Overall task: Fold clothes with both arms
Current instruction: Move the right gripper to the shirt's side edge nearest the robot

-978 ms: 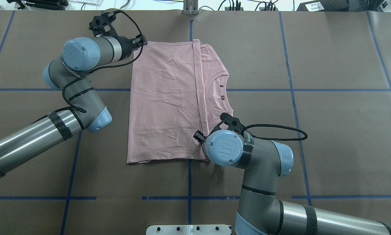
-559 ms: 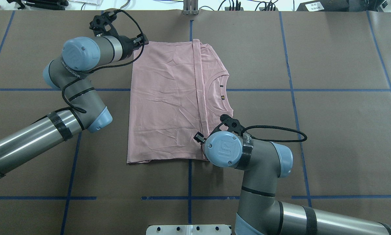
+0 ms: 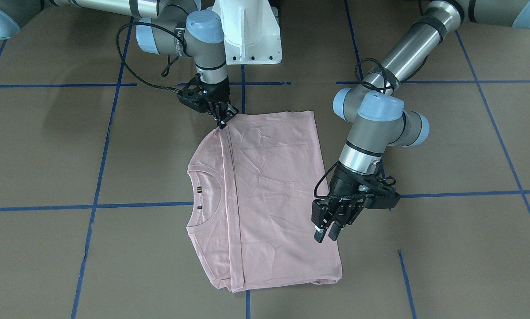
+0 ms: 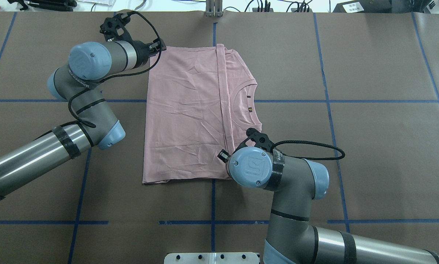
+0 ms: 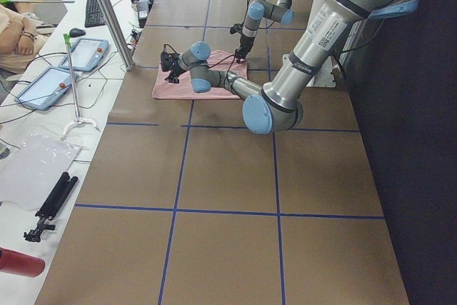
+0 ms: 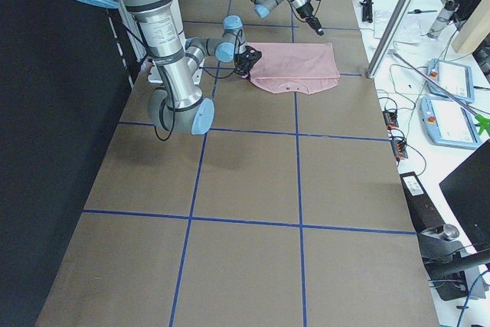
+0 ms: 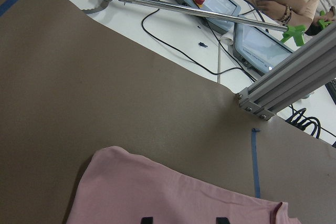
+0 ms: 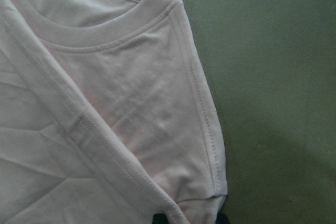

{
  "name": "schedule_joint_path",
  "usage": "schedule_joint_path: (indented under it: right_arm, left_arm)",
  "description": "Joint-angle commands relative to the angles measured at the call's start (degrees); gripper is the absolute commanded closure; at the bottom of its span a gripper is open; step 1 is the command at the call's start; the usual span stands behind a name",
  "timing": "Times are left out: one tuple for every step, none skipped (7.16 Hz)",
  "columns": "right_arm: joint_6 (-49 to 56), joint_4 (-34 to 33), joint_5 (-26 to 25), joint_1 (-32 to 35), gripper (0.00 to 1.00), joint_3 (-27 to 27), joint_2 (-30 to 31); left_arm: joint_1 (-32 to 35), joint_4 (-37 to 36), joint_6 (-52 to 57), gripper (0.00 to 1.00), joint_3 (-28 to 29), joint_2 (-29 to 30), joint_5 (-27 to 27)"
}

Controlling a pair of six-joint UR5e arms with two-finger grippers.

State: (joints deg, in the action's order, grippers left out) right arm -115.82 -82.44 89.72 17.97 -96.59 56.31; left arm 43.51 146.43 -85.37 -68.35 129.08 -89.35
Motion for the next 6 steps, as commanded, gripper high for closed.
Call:
schedule_joint_path:
  right_arm:
    - [0.07, 0.17, 0.1, 0.31, 1.0, -1.31, 0.03]
    - [0.07, 0.08, 0.19, 0.48, 1.0, -3.49, 0.81]
    - [0.07, 0.08, 0.19, 0.4, 1.0, -6.65, 3.25]
    - [-0.98, -0.27, 0.19, -0.56, 1.0, -8.59, 4.32]
    - [-2.21, -0.44, 0.11, -1.53, 1.0, -9.31, 4.33]
    - [-2.3, -0.45, 0.02, -1.71, 1.0, -9.32, 4.59]
  left_arm:
    - [0.0, 0.0, 0.03, 0.5, -0.21, -0.06, -0.03]
    - [0.0, -0.61, -0.05, 0.51, -2.38, -0.49, -0.55]
    - [-0.26, -2.7, -0.75, 0.51, -8.76, -4.94, -4.91]
    - [-0.61, -2.81, -4.33, 0.51, -15.61, -11.25, -7.56]
    - [-3.84, -5.07, -6.01, 0.51, -23.94, -17.66, -8.89]
    - [-4.82, -8.32, -6.21, 0.51, -28.99, -21.12, -8.99]
